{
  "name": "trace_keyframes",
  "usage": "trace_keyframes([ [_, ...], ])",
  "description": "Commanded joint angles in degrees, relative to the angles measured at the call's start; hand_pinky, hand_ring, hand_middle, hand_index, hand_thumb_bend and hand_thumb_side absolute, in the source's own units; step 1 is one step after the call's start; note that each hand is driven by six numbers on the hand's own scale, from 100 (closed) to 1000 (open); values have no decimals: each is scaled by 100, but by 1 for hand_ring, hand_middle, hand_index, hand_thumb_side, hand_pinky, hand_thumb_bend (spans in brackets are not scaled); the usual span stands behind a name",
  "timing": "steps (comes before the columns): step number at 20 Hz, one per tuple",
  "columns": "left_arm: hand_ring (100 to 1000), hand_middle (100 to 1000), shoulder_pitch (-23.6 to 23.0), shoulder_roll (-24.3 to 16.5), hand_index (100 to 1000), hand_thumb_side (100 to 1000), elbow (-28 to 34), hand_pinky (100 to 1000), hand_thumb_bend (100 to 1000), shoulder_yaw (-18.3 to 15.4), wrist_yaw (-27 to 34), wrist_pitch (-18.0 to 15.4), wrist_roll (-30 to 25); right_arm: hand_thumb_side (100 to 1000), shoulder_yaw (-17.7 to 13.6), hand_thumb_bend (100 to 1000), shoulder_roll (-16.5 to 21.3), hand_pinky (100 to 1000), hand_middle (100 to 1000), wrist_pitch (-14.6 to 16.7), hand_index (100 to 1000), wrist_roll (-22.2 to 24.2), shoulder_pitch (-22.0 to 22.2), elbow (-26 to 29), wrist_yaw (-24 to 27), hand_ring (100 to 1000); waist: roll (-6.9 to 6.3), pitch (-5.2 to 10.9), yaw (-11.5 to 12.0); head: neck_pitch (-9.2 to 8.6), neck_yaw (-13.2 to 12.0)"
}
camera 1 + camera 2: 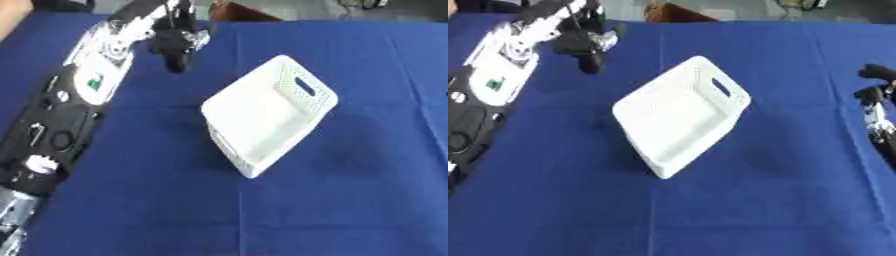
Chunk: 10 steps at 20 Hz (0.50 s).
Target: Pick up objects on the table and place them in the box.
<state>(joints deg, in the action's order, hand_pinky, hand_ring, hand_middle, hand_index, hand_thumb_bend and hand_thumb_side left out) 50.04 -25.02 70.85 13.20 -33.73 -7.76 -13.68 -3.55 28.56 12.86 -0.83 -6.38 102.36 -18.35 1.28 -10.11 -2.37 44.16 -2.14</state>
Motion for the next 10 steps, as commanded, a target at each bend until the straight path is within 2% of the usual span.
trace_keyframes([
  [1,116,281,228,-43,404,606,160,100,244,49,51,-31,-62,869,-41,100,175,741,771,6,891,-14,-34,63,3,635,-1,125,-10,-4,25],
  [10,115,281,463,84,404,605,676,100,248,332,439,-106,-342,869,-27,100,173,741,771,9,890,0,-41,59,13,634,-6,138,-7,-4,13],
])
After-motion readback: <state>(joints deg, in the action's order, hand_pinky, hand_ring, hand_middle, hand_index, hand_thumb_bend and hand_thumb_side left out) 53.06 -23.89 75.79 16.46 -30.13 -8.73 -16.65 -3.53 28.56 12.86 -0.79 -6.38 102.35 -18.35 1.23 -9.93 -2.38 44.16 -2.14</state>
